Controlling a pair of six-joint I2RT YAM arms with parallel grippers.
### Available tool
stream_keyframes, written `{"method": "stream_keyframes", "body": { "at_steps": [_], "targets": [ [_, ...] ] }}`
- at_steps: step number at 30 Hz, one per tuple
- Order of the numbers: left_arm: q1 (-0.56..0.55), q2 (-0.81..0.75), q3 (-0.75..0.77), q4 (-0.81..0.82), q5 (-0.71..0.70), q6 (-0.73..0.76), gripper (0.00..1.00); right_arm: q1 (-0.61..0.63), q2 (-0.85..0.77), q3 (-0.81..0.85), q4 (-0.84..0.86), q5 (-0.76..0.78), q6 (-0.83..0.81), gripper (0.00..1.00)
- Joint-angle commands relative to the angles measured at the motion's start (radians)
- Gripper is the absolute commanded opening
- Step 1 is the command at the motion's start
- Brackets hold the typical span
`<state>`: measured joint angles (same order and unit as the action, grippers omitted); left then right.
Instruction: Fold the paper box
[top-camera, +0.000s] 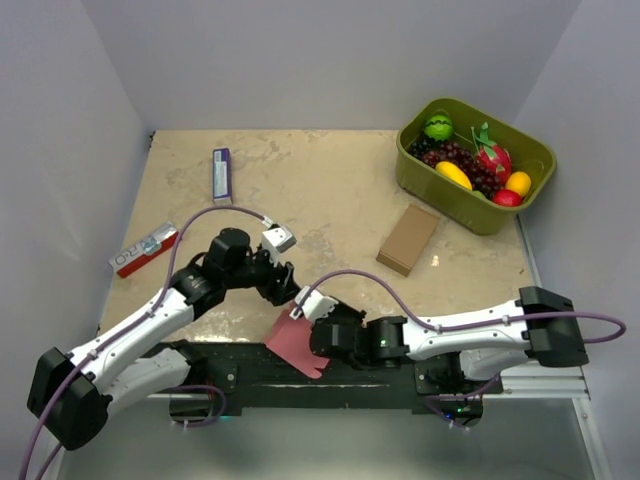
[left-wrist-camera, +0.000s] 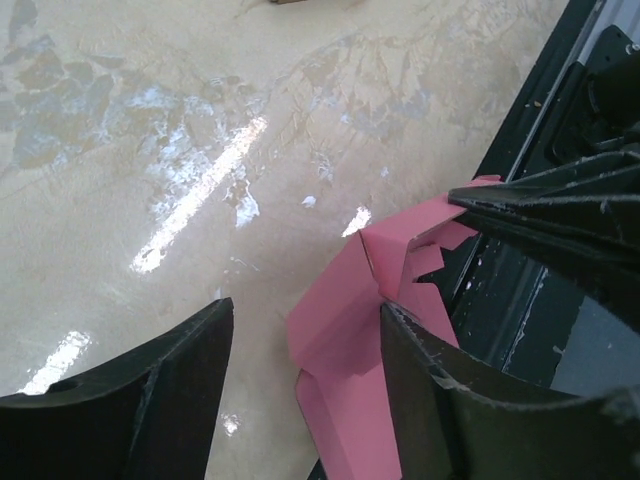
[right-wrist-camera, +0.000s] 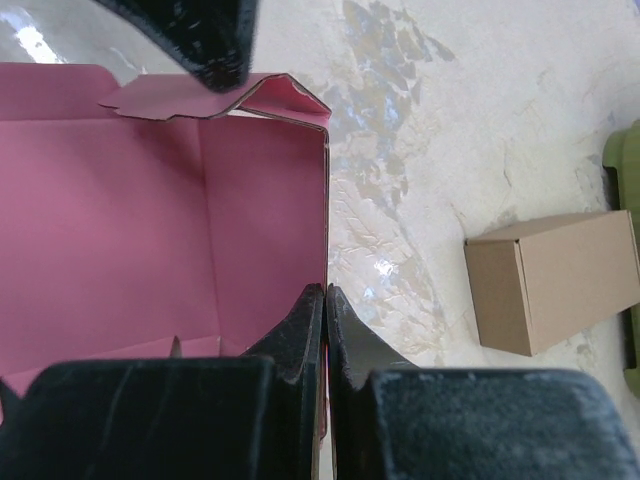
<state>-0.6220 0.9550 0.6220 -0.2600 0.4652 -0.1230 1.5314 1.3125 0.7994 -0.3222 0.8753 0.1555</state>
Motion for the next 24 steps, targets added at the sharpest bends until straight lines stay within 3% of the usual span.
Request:
{"method": "stream_keyframes", "body": {
  "at_steps": [1, 10, 17, 24],
  "targets": [
    [0.002, 0.001, -0.016, 0.016, -0.066, -0.091, 0.72, 0.006, 0.089, 0.061, 0.031, 0.054, -0.062, 0.00],
    [0.001, -0.131, -0.116, 0.074, -0.227, -0.280, 0.76, 0.003, 0.116, 0.058, 0.078, 0.016, -0.093, 0.01],
    [-0.008, -0.196, -0.246, 0.244, -0.135, -0.334, 0.78, 0.003, 0.113, 0.052, 0.077, 0.004, -0.093, 0.02],
    [-0.065, -0.130, -0.235, 0.327, -0.146, -0.302, 0.79, -0.001, 0.111, 0.047, 0.078, 0.001, -0.086, 0.03]
  ]
}}
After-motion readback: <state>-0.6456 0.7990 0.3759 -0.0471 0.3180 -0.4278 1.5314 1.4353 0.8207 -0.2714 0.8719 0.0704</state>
